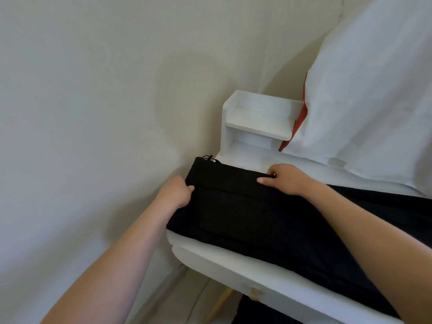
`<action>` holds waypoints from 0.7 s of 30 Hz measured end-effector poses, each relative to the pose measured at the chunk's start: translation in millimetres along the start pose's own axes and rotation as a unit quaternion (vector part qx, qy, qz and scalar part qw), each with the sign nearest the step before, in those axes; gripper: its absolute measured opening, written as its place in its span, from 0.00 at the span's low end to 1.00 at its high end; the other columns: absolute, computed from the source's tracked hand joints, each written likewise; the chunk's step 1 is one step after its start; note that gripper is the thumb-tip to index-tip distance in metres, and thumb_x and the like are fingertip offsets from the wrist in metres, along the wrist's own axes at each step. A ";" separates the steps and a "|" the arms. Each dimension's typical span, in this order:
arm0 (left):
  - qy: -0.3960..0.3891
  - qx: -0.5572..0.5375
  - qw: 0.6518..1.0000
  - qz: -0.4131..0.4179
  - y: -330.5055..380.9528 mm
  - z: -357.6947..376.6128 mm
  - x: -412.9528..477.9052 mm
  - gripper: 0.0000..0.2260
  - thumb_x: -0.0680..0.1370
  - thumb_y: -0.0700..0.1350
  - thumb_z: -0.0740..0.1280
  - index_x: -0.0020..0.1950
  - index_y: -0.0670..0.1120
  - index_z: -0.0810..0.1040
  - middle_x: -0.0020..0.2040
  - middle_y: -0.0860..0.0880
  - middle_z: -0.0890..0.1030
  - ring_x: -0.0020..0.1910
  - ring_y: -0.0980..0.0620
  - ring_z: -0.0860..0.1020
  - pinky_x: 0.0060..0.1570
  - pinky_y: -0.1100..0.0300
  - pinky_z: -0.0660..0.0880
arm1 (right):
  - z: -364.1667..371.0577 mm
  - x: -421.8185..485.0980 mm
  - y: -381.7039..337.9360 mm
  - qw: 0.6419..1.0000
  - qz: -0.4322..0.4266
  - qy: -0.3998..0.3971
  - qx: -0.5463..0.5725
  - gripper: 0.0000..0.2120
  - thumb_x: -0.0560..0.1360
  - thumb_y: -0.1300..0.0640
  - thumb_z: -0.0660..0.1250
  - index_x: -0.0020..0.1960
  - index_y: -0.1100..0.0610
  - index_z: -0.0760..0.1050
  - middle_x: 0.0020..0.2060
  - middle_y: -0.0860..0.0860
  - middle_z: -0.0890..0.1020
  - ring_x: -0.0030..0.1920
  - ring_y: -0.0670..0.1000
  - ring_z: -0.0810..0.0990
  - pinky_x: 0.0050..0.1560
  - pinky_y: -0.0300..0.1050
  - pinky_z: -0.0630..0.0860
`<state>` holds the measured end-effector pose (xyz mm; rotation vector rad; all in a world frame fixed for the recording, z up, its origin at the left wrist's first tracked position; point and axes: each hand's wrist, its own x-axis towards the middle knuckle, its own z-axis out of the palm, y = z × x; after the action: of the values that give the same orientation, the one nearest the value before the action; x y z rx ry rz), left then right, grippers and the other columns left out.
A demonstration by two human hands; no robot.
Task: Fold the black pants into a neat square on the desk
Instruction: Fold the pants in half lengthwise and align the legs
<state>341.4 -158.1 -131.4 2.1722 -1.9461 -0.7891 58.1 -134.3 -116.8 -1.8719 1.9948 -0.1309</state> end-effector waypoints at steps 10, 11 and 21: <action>0.092 -0.008 0.992 0.087 -10.0 30.1 -8.8 0.04 0.82 0.42 0.55 0.51 0.42 0.62 0.38 0.47 0.72 0.35 0.47 0.71 0.37 0.52 0.67 | -24.9 -3.3 31.3 0.999 0.002 -0.007 0.033 0.09 0.78 0.47 0.66 0.46 0.53 0.75 0.45 0.51 0.77 0.46 0.50 0.75 0.47 0.45 0.68; 0.098 -0.007 0.991 0.095 -10.8 31.1 -9.4 0.04 0.82 0.43 0.54 0.50 0.42 0.61 0.38 0.48 0.71 0.35 0.46 0.72 0.36 0.52 0.67 | -20.6 -0.4 31.3 1.000 0.001 0.002 0.019 0.09 0.78 0.48 0.66 0.47 0.54 0.74 0.45 0.51 0.77 0.47 0.52 0.75 0.48 0.46 0.69; 0.070 -0.073 0.990 0.094 -17.4 21.8 -0.2 0.10 0.82 0.49 0.56 0.50 0.42 0.64 0.42 0.46 0.72 0.38 0.48 0.71 0.38 0.54 0.65 | 30.4 -19.6 23.3 0.958 0.009 0.212 -0.192 0.15 0.81 0.45 0.55 0.57 0.56 0.68 0.49 0.54 0.78 0.44 0.55 0.77 0.45 0.50 0.72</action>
<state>347.0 -149.7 -157.4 1.8748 -1.9235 -0.7047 47.4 -106.8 -148.1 -2.2102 2.4676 -0.1595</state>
